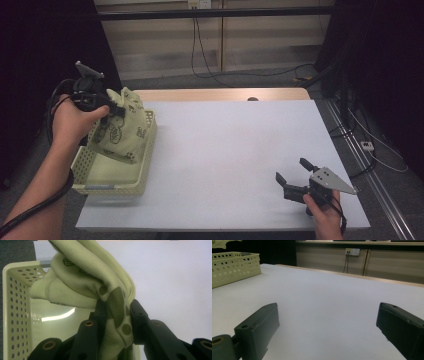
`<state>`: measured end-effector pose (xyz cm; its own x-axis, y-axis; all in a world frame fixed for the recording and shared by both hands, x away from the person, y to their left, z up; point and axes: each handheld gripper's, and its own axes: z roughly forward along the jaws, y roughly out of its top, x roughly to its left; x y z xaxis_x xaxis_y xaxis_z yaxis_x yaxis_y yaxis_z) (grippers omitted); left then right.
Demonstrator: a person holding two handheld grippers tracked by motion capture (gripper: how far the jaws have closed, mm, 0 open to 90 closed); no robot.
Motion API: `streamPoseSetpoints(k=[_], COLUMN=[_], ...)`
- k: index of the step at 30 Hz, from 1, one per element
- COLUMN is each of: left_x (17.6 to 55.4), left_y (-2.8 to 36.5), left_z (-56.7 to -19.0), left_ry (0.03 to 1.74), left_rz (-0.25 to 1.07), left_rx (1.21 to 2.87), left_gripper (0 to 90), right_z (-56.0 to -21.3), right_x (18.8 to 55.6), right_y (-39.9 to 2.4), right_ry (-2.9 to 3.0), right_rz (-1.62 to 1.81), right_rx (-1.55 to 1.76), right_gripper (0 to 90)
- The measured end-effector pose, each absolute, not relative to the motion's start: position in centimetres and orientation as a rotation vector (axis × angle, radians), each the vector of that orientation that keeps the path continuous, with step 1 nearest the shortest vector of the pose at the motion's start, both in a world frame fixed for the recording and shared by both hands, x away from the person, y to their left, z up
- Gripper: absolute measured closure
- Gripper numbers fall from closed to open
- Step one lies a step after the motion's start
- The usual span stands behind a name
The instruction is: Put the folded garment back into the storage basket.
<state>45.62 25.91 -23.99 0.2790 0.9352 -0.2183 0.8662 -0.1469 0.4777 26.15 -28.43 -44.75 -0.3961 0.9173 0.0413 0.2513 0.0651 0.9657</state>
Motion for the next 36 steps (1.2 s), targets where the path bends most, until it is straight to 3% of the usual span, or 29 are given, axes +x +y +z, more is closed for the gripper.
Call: streamPoseSetpoints(k=[36], left_x=[45.3], left_y=[27.4], left_z=[-27.2], left_ry=[1.654], left_rz=[0.148], left_rx=[2.053], left_gripper=[72.6], right_z=[-44.7], right_x=[26.1], right_y=[-28.4], right_ry=[1.72], right_rz=[1.363], right_rx=[1.171], right_gripper=[4.3])
